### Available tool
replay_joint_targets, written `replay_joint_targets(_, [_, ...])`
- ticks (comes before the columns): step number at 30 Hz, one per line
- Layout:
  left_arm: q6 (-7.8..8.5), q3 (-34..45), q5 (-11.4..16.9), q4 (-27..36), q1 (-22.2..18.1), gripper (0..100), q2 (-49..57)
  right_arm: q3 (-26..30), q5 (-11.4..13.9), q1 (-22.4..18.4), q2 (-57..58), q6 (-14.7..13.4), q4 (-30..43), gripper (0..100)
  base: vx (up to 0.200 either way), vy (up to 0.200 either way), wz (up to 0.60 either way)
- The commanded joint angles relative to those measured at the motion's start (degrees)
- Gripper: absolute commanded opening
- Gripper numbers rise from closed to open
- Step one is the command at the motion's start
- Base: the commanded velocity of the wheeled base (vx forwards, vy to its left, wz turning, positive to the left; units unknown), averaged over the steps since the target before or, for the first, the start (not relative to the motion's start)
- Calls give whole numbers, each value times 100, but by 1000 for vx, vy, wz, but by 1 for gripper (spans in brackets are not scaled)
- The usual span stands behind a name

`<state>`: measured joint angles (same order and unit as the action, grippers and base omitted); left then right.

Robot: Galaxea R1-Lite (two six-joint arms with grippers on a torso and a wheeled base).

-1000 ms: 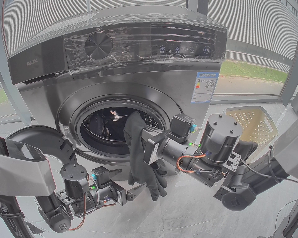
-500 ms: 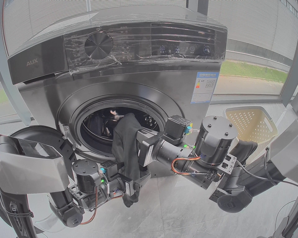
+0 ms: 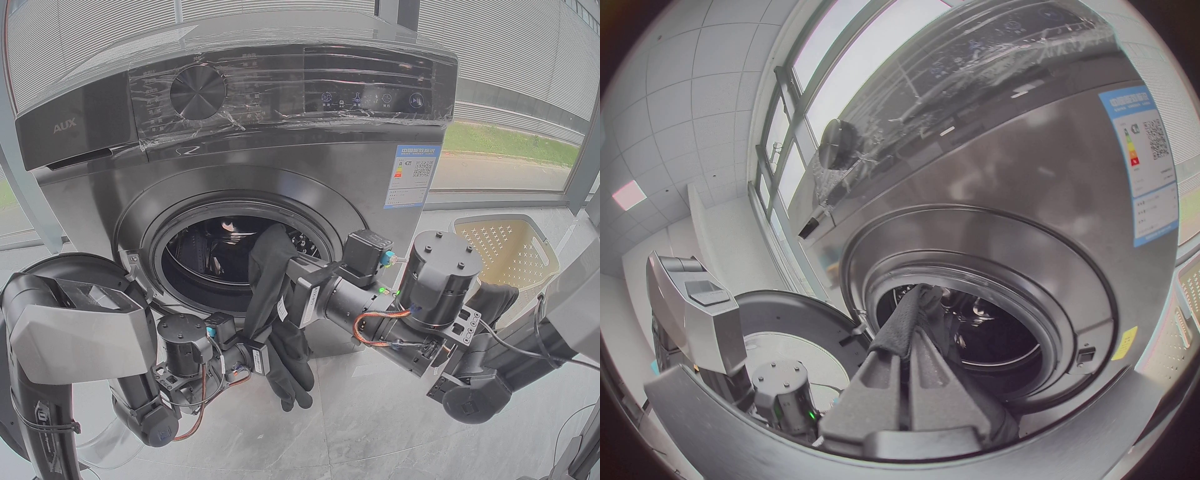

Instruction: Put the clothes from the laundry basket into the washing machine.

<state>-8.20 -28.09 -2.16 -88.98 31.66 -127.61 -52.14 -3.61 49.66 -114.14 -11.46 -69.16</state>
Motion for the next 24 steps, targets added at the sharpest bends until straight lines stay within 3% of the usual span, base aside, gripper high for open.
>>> replay_joint_targets(1, [-41, -30, -232, -23, -283, 0, 184, 301, -35, -185, 41, 30, 25, 0, 0, 0, 0])
replay_joint_targets(5, [-155, -48, -276, -14, -547, 0, 500, 951, -35, -317, 270, 74, 95, 0, 0, 0, 0])
replay_joint_targets(11, [-164, 23, -276, -14, -679, 0, 887, 1900, 27, -264, 419, 74, 289, 0, 0, 0, 0])
replay_joint_targets(18, [-182, 84, -285, -5, -503, 0, 1335, 2032, 62, -229, 393, 74, 201, 0, 0, 0, 0])
replay_joint_targets(19, [-182, 110, -285, -5, -503, 0, 1441, 2059, 97, -229, 410, 65, 210, 100, 0, 0, 0])
replay_joint_targets(24, [-164, 269, -276, -5, -503, 0, 1625, 2226, 132, -203, 401, 56, 262, 100, 0, 0, 0])
